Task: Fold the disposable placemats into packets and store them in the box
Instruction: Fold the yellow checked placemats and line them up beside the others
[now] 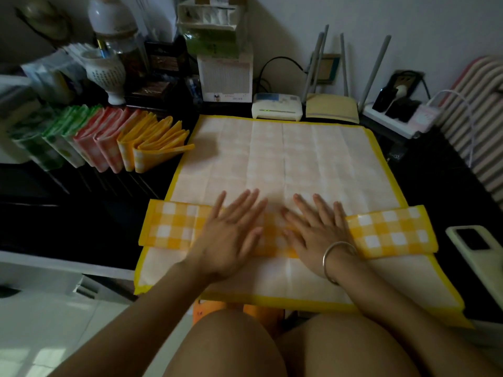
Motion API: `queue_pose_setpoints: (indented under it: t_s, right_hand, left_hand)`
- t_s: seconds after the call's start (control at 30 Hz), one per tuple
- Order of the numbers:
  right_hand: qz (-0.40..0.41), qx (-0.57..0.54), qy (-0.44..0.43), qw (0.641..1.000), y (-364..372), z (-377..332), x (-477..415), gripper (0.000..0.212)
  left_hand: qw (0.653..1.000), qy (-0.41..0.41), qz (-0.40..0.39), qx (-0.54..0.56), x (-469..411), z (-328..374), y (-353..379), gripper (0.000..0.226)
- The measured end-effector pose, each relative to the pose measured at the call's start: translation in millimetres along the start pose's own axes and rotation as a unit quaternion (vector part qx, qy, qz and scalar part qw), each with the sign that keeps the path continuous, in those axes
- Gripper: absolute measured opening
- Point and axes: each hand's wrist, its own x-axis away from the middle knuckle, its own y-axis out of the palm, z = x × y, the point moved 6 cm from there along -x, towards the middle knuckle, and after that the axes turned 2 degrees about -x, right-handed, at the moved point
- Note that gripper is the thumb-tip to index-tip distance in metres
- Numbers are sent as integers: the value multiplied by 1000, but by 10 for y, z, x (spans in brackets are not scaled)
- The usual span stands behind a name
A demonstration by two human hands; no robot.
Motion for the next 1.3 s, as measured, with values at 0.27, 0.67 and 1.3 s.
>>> queue_pose_setpoints:
  t_s: [0.27, 0.67, 1.3]
  right_hand:
    - [12, -18, -55, 998, -9, 55, 4, 66]
    - [54, -136, -26, 989, -65, 1273, 81, 65]
    - [-88, -738, 372, 556, -95, 622, 1061, 17]
  left_hand:
    - [994, -42, -54, -82, -17, 52, 374, 62]
    - [996, -30, -59, -58, -38, 54, 357, 74]
    - [993, -69, -81, -47, -103, 20, 374, 72]
